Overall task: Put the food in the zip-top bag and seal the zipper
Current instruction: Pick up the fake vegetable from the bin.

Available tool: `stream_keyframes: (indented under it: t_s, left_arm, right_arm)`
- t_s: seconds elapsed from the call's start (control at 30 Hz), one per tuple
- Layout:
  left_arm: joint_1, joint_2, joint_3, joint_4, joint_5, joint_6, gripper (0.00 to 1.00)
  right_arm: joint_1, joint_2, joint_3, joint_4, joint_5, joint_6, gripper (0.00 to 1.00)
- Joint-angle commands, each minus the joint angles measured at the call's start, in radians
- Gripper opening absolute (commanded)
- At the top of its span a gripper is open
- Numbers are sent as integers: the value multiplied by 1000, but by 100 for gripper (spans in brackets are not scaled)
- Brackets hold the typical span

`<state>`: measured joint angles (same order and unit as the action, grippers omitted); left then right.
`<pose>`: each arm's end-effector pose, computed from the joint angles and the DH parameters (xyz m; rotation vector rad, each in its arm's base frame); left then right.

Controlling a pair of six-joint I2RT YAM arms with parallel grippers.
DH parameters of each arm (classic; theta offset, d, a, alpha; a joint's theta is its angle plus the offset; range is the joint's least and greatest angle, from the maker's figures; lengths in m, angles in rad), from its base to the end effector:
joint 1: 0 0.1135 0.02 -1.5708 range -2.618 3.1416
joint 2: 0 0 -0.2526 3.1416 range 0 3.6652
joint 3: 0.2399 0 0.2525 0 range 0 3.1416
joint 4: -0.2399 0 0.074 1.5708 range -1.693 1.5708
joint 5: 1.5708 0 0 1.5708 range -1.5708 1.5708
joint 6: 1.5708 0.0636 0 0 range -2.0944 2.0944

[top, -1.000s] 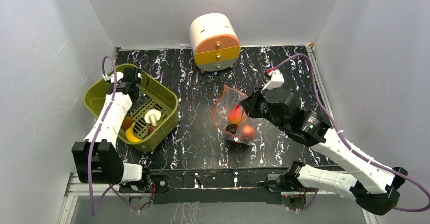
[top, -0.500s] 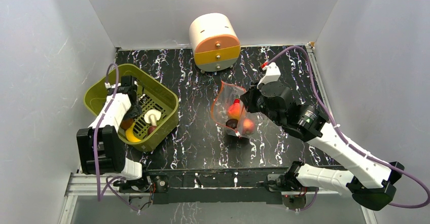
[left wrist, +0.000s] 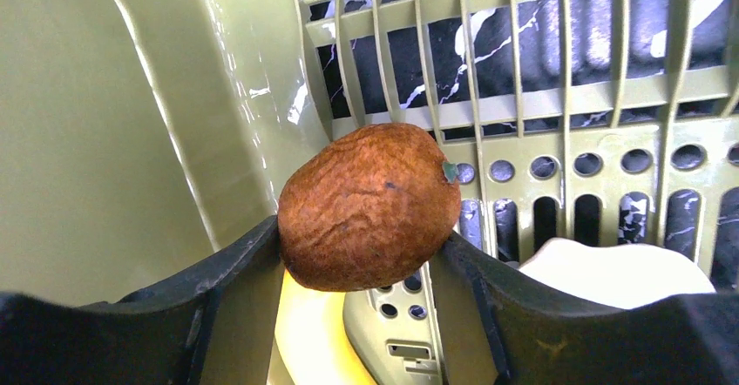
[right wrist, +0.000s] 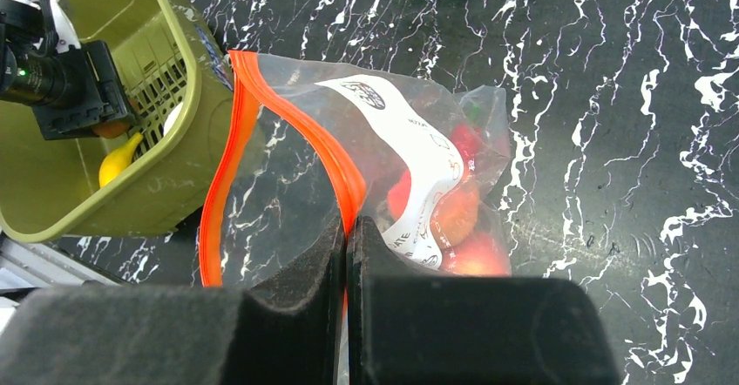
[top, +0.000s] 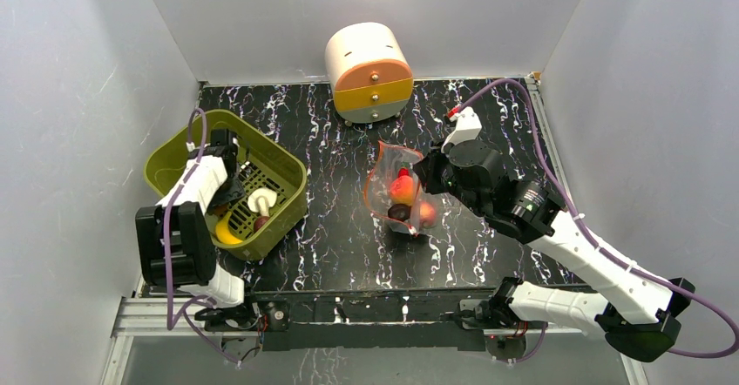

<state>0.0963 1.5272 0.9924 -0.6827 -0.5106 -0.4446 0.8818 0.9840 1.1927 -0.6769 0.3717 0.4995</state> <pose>0.2910 0.0593 0.1710 -0.8262 2.5185 0.5987 0.1619 0.1602 0.3732 -0.1550 2.0348 0.5003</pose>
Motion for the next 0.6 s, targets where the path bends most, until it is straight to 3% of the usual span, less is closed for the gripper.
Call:
stream_keyframes:
  t_s: [0.0,0.27,0.57]
  left_arm:
    - [4,-79,40,-20,14,17,32]
    - [-10,-252,36,-27,39,29,33]
    - [-66,-478,11,32,164,22,34]
  right_arm:
    - [1,-18,14,82,5,25,0]
    - [2,6,-3,37,10,121,0]
    - [3,35,-47,145,9,196,0]
